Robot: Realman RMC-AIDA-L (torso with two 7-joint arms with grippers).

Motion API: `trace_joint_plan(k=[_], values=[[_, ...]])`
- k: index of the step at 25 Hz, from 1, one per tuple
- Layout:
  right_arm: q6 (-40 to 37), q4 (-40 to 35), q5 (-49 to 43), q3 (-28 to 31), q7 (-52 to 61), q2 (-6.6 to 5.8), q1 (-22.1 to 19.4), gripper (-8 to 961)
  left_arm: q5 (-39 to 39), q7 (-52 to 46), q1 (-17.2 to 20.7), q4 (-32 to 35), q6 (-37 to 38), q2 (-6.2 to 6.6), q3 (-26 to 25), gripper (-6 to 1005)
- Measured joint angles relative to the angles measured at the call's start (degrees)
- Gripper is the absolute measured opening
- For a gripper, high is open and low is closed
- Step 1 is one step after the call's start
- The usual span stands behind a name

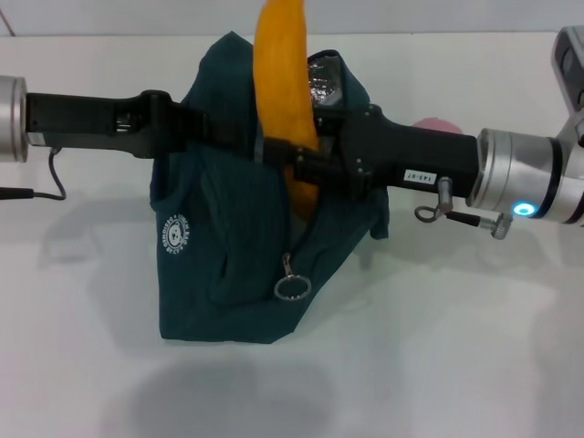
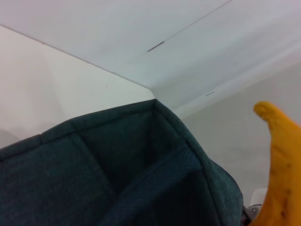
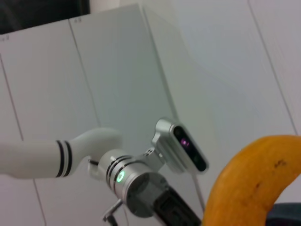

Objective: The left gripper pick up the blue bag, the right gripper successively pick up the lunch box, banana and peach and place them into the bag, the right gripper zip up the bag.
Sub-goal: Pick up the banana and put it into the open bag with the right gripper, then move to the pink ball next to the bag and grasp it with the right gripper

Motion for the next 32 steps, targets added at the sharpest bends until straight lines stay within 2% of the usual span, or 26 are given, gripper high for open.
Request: trace_joint_plan(k=[12, 18, 20, 26, 31, 32], values=[[0.06, -4.01, -2.95, -0.87, 0.13, 0.0, -1.03, 500, 0.0, 0.23, 0.9, 0.01, 0.19, 0.37, -0.08, 27], [-0.53, -5.71, -2.85, -0.42, 0.54, 0.01, -2.04, 736, -0.01, 0.27, 0.92, 0.13, 0.19, 0.41, -0.14, 27], [-1.27, -7.04, -1.89, -0.01, 1.08, 0.01, -2.96, 772, -0.01, 0.28, 0.98, 0.18, 0.21, 0.41, -0.17, 27], [-5.0, -16.51, 7.63, 0.13, 7.11, -0.09, -10.2, 879, 0.0, 0.1, 1.0, 0.27, 0.27, 0.43, -0.2, 27], [-1.9, -23.63, 12.9, 0.16, 10.1, -0.64, -17.36, 874, -1.04, 0.01, 1.18, 0.12, 0.3, 0.72, -0.26, 28], [-1.9, -23.63, 12.9, 0.16, 10.1, -0.64, -17.36, 873, -1.26, -0.01, 1.24, 0.11, 0.33, 0.81, -0.26, 28]])
